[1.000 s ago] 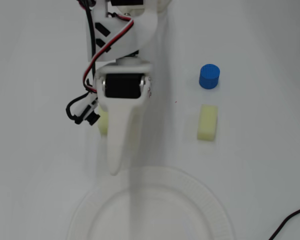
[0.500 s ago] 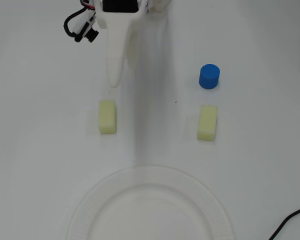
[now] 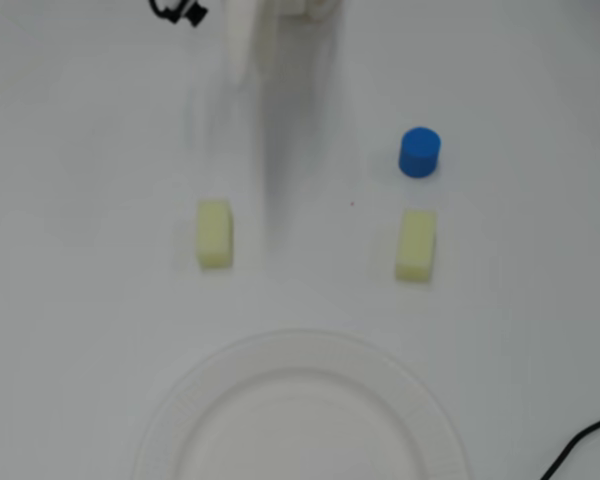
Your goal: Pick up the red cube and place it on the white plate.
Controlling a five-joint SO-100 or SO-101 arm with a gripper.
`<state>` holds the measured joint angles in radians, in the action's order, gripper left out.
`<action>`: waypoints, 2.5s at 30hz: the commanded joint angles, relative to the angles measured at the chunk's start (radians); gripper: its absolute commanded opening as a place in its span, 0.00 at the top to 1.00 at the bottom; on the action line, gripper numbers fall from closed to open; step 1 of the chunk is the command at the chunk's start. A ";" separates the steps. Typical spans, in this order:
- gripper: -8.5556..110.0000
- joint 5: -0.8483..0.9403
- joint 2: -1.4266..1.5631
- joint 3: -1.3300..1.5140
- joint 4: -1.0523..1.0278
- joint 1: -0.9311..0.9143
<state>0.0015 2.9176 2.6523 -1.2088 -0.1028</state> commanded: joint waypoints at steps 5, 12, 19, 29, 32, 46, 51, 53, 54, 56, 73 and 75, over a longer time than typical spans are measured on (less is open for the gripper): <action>0.59 0.037 0.512 0.380 -0.017 -0.023; 0.67 0.011 0.523 0.453 -0.029 -0.048; 0.92 0.031 0.523 0.537 -0.012 -0.017; 0.93 -0.043 0.523 0.577 -0.029 -0.015; 0.93 -0.020 0.525 0.577 -0.031 0.011; 0.93 0.006 0.525 0.577 -0.029 0.044; 0.93 -0.008 0.525 0.577 -0.029 0.038; 0.89 -0.006 0.525 0.577 -0.029 0.038; 0.88 -0.006 0.525 0.577 -0.029 0.038; 0.88 -0.005 0.525 0.577 -0.028 0.038; 0.90 0.000 0.525 0.577 -0.026 0.038; 0.90 0.000 0.525 0.577 -0.026 0.038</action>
<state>0.0046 3.4346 3.2229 -1.2349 -0.0644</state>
